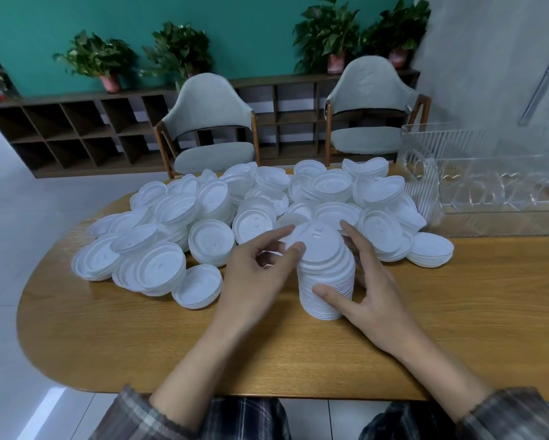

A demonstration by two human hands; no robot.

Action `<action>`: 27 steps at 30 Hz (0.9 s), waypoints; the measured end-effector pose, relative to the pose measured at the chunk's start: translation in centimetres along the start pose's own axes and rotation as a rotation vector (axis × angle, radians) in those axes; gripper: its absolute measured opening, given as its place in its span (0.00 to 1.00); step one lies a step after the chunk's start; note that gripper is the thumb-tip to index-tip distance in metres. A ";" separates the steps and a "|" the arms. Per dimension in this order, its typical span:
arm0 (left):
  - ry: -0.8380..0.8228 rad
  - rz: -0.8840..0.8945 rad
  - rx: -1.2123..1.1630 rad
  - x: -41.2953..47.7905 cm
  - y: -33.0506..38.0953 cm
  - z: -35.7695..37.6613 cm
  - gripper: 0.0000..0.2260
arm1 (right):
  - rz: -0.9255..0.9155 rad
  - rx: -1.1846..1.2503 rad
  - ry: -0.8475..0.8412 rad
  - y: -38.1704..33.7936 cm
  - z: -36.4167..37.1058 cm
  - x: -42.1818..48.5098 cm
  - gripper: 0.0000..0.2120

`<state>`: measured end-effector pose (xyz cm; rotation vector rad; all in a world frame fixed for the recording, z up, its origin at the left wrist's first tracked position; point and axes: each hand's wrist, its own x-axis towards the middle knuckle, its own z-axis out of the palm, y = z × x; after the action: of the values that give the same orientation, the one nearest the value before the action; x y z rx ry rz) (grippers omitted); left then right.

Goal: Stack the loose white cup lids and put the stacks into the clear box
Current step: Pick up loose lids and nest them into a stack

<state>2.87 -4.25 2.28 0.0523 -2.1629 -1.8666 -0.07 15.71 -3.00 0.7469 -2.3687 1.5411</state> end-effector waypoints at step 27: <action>0.066 0.475 0.676 0.3 -5.7 -2.8 0.14 | -0.008 -0.060 -0.021 1.7 -1.1 1.1 0.38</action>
<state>2.36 -7.95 -2.92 -0.2372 -2.3868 -0.8315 -1.97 16.89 -3.39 0.7620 -2.4126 1.4590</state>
